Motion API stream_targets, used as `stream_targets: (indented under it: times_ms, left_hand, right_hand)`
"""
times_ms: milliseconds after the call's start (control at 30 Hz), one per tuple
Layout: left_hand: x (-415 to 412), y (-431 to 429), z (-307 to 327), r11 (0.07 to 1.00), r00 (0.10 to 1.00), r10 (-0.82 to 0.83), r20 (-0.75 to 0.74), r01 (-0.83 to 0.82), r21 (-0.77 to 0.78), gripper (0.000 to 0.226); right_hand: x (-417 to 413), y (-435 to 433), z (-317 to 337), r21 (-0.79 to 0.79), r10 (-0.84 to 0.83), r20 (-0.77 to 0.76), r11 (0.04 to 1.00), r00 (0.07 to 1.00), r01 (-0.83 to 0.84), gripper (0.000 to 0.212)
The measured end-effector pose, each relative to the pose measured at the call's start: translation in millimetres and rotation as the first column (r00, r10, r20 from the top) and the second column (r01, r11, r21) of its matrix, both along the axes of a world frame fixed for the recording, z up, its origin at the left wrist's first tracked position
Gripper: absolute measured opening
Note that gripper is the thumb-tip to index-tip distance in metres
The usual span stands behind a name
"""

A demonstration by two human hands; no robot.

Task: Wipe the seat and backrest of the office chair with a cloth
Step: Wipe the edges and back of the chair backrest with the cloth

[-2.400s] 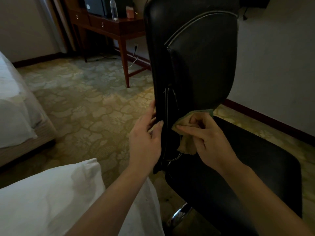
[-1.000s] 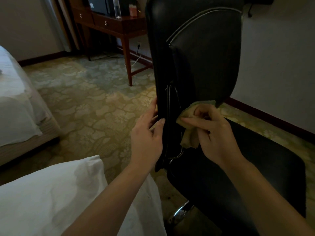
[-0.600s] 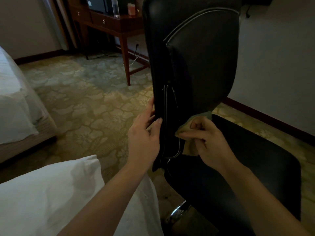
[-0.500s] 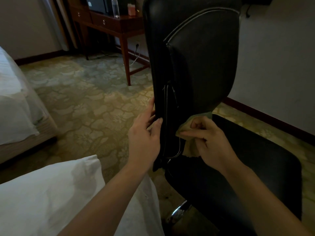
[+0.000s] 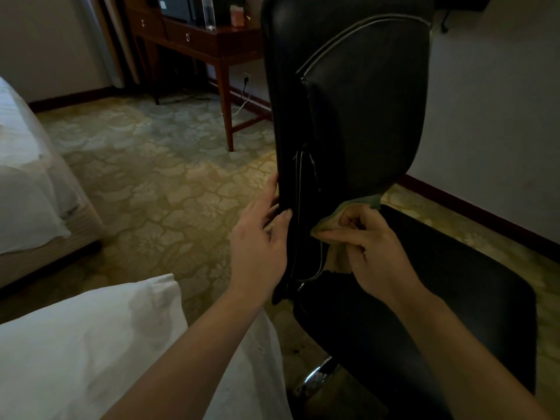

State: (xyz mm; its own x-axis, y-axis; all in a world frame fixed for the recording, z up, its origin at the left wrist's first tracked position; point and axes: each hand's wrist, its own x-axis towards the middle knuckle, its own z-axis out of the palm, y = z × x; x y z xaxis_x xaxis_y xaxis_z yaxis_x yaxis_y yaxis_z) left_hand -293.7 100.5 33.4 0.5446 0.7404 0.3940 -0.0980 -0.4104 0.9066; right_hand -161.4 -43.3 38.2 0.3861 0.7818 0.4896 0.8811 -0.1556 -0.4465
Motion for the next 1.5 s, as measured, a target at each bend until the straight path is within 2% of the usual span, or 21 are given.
stream_targets:
  times_ms: [133,367,767,967,1167,1267,1400,1500]
  left_hand:
    - [0,-2,1,1.0,1.0,0.001,0.007,-0.001,0.009,0.062]
    - [-1,-2,2,1.0,1.0,0.007,0.009,-0.007,0.004,0.065]
    - [-2,-4,6,1.0,1.0,0.006,0.008,-0.006,0.004,0.064]
    - [-5,-5,5,1.0,0.999,-0.015,0.028,0.016,-0.017,0.06]
    - [-7,1,-9,0.994,0.996,-0.063,-0.065,0.056,-0.097,0.055]
    - [-7,0,-17,0.987,0.992,-0.092,-0.089,0.08,-0.137,0.05]
    - [-8,-3,-23,0.981,0.989,-0.109,-0.104,0.09,-0.17,0.048]
    - [-7,-4,-23,0.982,0.99,-0.095,-0.109,0.076,-0.172,0.047]
  right_hand:
    - [-3,-7,-9,-0.035,0.007,0.008,0.999,1.0,-0.007,0.047]
    - [-17,5,21,0.174,-0.045,0.053,0.984,0.998,0.035,0.032]
    - [-7,-5,-18,0.048,-0.01,0.048,0.999,0.999,0.007,0.043]
    - [-16,1,10,0.192,-0.023,0.023,0.981,0.999,0.019,0.036]
    - [-9,5,-6,0.123,-0.04,0.06,0.992,0.997,0.032,0.032]
    - [-7,-4,-25,0.055,-0.027,0.003,0.998,1.0,0.027,0.039]
    - [-8,-11,-34,-0.014,0.001,0.0,1.0,1.0,-0.001,0.043]
    - [-11,-13,-30,0.02,0.0,-0.008,1.0,1.0,0.0,0.04]
